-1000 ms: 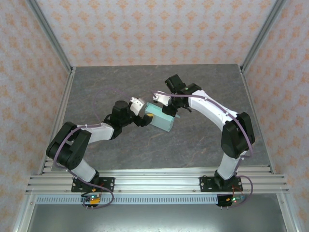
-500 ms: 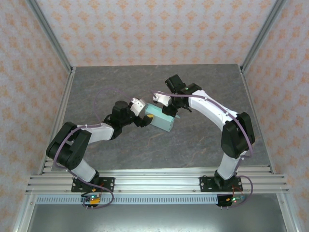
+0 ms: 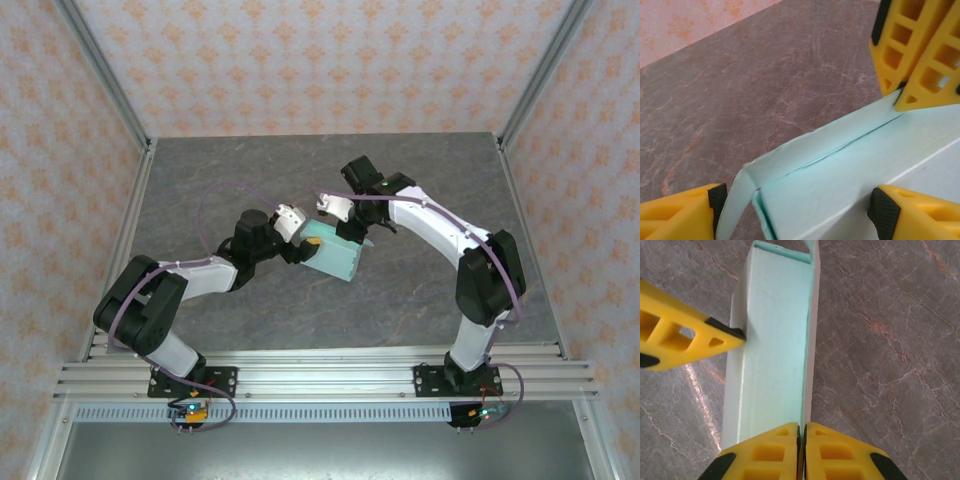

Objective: Fold the paper box

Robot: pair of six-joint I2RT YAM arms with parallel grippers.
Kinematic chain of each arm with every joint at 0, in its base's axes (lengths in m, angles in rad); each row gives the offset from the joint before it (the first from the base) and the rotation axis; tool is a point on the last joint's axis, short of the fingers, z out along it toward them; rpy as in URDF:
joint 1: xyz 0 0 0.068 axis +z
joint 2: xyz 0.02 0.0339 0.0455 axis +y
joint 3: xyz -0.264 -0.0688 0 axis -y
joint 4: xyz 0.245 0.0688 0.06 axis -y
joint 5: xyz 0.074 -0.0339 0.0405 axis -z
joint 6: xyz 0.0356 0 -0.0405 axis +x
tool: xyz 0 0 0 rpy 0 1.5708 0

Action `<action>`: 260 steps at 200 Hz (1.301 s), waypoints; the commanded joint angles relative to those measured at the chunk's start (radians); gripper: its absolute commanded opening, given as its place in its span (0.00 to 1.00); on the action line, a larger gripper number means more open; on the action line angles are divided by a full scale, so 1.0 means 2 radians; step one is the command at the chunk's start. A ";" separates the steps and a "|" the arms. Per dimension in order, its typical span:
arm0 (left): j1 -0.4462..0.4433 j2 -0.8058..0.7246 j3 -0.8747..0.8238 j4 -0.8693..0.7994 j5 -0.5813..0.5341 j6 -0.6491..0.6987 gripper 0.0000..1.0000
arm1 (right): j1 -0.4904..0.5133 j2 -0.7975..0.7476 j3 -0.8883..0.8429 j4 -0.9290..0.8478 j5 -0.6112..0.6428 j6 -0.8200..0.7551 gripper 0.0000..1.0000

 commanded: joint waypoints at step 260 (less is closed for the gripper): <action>-0.042 -0.012 -0.040 0.076 -0.078 -0.091 0.73 | 0.023 -0.055 -0.058 0.078 0.037 0.025 0.08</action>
